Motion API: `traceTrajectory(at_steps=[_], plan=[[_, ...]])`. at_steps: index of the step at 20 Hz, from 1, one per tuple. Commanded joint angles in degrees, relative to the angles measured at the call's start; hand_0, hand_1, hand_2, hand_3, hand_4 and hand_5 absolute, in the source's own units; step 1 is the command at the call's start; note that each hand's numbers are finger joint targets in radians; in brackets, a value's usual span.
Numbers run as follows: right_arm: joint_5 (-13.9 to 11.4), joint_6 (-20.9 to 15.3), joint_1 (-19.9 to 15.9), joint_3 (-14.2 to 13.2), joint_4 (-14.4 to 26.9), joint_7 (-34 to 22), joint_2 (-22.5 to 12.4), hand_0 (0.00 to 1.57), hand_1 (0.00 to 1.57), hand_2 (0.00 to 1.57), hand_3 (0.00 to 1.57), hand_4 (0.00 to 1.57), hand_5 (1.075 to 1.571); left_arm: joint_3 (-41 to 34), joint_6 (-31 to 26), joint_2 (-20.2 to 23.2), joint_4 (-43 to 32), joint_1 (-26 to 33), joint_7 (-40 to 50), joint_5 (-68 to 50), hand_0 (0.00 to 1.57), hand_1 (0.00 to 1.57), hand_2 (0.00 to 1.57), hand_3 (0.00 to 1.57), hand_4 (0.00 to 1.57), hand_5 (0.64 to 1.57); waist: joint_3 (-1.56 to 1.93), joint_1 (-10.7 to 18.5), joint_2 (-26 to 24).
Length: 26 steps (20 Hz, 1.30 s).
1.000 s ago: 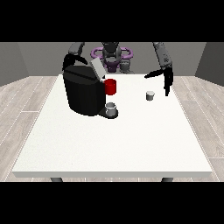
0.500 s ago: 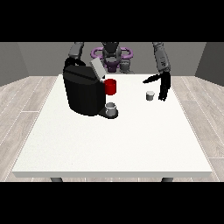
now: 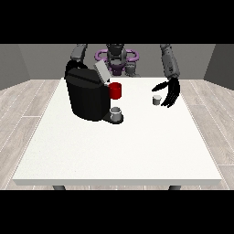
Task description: Insert the coffee pod into the coffee machine and close the lid
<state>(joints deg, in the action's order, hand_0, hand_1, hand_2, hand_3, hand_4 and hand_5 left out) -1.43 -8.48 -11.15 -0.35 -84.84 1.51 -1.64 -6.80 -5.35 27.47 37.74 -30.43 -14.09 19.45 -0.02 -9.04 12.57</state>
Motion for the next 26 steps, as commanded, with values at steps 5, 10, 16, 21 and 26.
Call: traceTrajectory(at_steps=[5,10,16,21,26], plan=[[-1.09,-1.69,-1.68,-0.05,0.26,-1.66,0.21,0.00,0.00,0.00,0.00,0.53,1.571,3.31,5.76,0.82,-2.42,-1.77,-3.20,7.31,0.65,0.65,0.79,0.53,0.00,1.571,0.00,0.48,-0.24],[0.04,-1.13,-2.79,-0.08,-1.11,-2.97,0.40,0.00,0.00,0.00,0.00,0.51,1.571,1.32,12.87,-2.07,-5.68,-3.92,-4.86,8.18,0.69,0.69,0.85,0.65,0.29,1.571,-0.02,-0.86,1.82],[1.27,-0.16,1.45,0.06,0.53,1.08,0.54,0.00,0.00,0.00,0.00,0.52,1.571,3.18,15.93,-3.05,-7.10,-2.80,-5.90,11.77,0.97,0.97,1.09,0.86,0.32,1.571,0.01,-0.90,-0.50],[0.76,-2.16,-3.00,-1.75,2.85,0.54,0.31,0.00,0.00,0.00,0.00,0.41,1.571,4.20,11.97,0.81,-8.57,-6.43,-4.22,14.34,1.03,1.03,1.11,0.89,0.29,1.571,0.02,0.50,1.04],[2.29,-1.20,-0.80,-0.40,-0.47,-0.21,0.82,0.00,0.00,0.00,0.00,0.43,1.571,1.66,12.72,1.84,-10.19,-7.73,-10.22,13.00,1.32,1.32,1.43,1.41,0.55,1.571,-0.01,-1.51,1.62]])
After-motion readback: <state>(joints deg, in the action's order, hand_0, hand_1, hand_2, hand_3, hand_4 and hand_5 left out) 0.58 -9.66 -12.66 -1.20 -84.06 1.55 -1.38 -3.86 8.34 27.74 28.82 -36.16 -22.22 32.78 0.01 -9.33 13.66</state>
